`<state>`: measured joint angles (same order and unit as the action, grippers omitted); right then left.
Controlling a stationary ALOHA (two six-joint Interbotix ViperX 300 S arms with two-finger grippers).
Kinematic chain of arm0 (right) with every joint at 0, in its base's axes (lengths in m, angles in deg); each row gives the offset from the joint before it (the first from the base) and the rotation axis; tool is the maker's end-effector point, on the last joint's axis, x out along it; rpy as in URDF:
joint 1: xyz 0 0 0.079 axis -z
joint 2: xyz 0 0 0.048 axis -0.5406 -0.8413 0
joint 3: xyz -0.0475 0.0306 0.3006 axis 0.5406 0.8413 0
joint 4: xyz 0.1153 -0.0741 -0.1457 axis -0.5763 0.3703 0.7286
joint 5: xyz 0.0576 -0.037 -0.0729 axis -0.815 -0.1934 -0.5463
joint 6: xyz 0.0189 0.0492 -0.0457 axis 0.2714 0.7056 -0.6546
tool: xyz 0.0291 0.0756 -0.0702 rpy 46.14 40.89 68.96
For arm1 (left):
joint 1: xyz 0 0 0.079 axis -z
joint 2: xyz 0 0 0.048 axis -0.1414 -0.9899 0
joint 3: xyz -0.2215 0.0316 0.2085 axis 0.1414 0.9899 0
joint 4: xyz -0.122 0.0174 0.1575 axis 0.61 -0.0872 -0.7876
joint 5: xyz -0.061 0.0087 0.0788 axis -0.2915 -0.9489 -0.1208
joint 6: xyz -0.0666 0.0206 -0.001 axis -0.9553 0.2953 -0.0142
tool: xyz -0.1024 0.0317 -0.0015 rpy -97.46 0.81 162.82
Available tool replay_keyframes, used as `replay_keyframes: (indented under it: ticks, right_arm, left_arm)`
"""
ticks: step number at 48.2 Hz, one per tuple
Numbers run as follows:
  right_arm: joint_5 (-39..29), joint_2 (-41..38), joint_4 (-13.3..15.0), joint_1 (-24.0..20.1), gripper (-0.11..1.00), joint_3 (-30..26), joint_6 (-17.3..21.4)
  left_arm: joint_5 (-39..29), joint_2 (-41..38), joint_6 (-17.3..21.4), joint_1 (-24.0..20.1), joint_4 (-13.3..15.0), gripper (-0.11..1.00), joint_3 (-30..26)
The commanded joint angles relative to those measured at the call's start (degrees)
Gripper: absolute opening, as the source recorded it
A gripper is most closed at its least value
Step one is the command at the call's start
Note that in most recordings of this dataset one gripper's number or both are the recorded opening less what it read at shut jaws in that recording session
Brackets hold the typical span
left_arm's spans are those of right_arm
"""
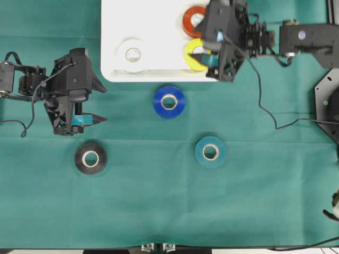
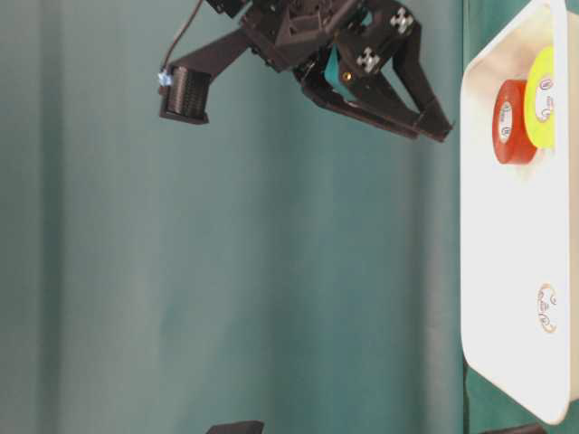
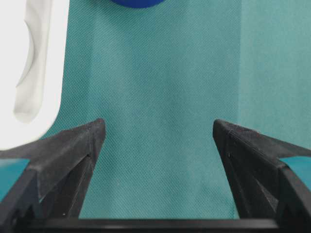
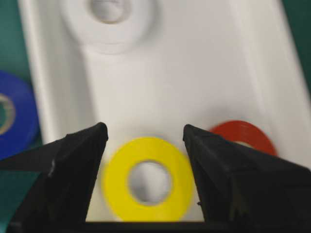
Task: Put the tape alternately from left to right into the white case.
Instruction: 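Open the right gripper and lift it away from the red-orange roll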
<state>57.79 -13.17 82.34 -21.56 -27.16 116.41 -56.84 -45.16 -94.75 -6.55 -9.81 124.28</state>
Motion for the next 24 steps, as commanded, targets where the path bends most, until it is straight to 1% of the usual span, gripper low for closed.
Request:
replay_keyframes:
  ticks: [1, 11, 24]
  right_arm:
    - [0.4, 1.3, 0.1, -2.4, 0.71, -0.4, 0.1]
    - [0.4, 1.3, 0.1, -7.4, 0.71, -0.4, 0.2]
    - [0.4, 1.3, -0.4, -11.8, 0.71, -0.2, 0.4]
  left_arm:
    - [0.3, 0.4, 0.0, 0.2, 0.1, 0.61, -1.2]
    - [-0.2, 0.5, 0.0, 0.2, 0.1, 0.61, -1.2]
    - [-0.9, 0.4, -0.1, 0.2, 0.1, 0.61, -1.3]
